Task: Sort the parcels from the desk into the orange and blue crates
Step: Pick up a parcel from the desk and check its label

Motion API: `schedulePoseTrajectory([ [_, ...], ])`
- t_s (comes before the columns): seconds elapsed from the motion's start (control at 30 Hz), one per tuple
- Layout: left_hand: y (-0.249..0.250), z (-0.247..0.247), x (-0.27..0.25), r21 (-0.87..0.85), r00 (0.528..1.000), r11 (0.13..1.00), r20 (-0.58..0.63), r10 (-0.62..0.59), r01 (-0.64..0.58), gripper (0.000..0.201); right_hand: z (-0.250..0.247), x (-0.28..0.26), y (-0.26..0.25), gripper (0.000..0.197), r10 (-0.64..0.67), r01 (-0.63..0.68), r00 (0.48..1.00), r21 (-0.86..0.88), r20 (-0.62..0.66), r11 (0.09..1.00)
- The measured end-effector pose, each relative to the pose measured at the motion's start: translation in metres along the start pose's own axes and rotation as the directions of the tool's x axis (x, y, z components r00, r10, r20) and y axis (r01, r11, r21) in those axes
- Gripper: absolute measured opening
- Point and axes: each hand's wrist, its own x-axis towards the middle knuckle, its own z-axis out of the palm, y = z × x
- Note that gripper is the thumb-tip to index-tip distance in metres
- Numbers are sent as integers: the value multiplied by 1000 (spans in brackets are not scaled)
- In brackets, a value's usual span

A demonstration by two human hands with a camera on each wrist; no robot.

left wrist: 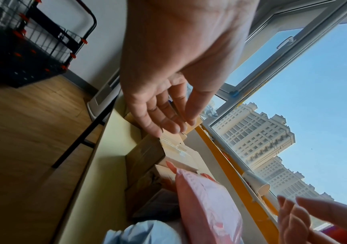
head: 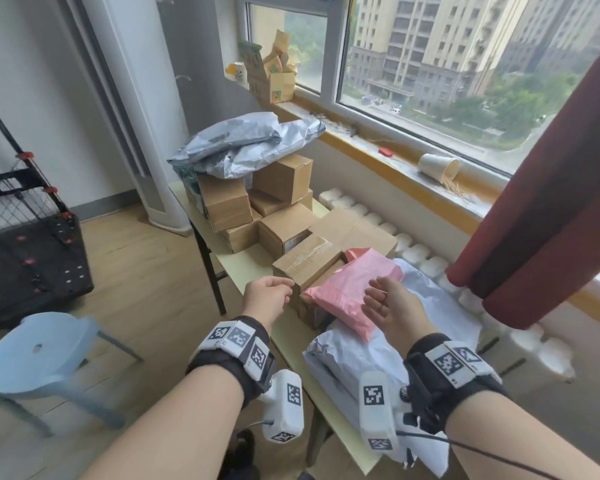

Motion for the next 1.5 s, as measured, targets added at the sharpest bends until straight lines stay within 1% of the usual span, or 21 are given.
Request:
schedulePoseTrajectory([
  [0.1,12,2,29,13,1000,1000,-3,25,-25,22,14,17,-12,16,-26,27,999,23,-23,999],
  [0.27,43,0,82,106,993,989,68,101,-108,15,48,45,-31,14,-21,26,997,58,-78,998],
  [0.4,67,3,123,143,985,982,140,104,-124,15,75,67,-42,17,-25,27,996,22,-90,999],
  [0.5,75,13,149,191,977,973,190,93,-129,18,87,81,-46,16,-36,41,992,38,-121,998],
  [0.6,79,26,168,233,967,963,244,75,-133,14,92,94,-47,18,-45,48,988,16,-151,999],
  [0.67,78,36,180,252,959,959,278,59,-133,13,91,105,-49,26,-69,71,976,5,-209,997],
  [0.7,78,42,185,264,955,955,293,50,-131,13,88,110,-51,25,-82,85,966,0,-246,996],
  [0.8,79,58,199,290,946,948,323,28,-127,14,80,120,-57,7,-106,105,934,-20,-342,994],
  [0.87,79,70,208,309,938,943,346,13,-127,14,74,125,-59,9,-106,102,927,-29,-361,994],
  [0.97,77,84,218,363,929,919,371,11,-155,15,72,131,-57,8,-64,65,940,-9,-336,998],
  [1.03,72,91,222,403,925,901,380,-3,-162,14,78,132,-53,20,5,-6,962,-4,-274,1000],
  [1.07,69,93,223,423,923,890,385,-7,-170,14,83,133,-51,26,40,-52,969,-41,-245,998],
  [1.13,65,95,226,445,922,878,387,-13,-175,16,93,133,-47,31,84,-117,974,-152,-212,981],
  [1.17,64,95,227,451,924,875,382,-11,-176,16,97,132,-46,30,93,-135,974,-198,-207,971],
  [1.23,63,95,230,462,928,870,372,-11,-175,16,103,135,-44,21,109,-160,973,-253,-205,954],
  [1.3,62,95,231,468,929,868,370,-20,-168,16,106,136,-42,14,152,-196,969,-232,-193,953],
  [1.33,62,94,231,471,928,866,372,-25,-166,15,106,138,-41,14,165,-204,969,-213,-186,956],
  [1.43,62,91,231,482,928,860,371,-27,-168,13,106,135,-43,31,195,-226,966,-188,-169,956],
  [1.5,63,88,230,489,932,855,361,-21,-170,15,107,131,-44,36,193,-224,964,-171,-182,960],
])
